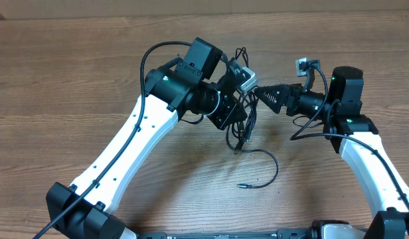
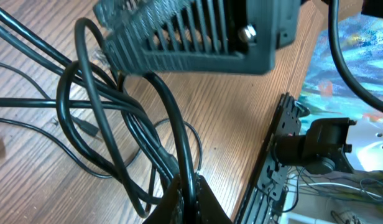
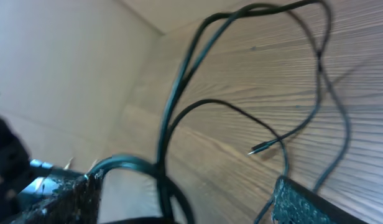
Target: Untangle cables
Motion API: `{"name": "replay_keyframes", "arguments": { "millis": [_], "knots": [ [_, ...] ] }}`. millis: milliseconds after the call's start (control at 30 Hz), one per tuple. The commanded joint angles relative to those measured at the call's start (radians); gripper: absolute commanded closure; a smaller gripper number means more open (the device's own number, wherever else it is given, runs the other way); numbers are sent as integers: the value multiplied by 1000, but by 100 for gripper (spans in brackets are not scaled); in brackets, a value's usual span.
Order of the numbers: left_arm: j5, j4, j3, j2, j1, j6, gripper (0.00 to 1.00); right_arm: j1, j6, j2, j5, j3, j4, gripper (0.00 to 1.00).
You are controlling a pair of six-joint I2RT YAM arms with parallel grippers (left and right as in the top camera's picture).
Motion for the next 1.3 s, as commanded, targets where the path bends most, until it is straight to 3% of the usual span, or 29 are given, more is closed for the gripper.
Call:
{"name": "replay_keyframes", "arguments": {
  "millis": [0,267,400,700,933,1267],
  "knots": [
    [-11,12,19,-20,-6,1,96,-5,-24,1,-84,6,12,14],
    [-62,7,19,-20,-6,0,96,-5,-48,1,-69,6,6,14],
    [-113,12,19,-20,-5,-62,96,-5,-49,1,-27,6,-18,17],
    [-71,0,19,-20,-5,-45,96,-5,-102,1,-23,6,-57,18],
    [-45,-3,19,-20,35,-20,96,-5,-91,1,171,6,-132,20],
    [69,29,19,-20,64,-59,96,-3,-273,1,-58,6,-115,21]
  ]
}}
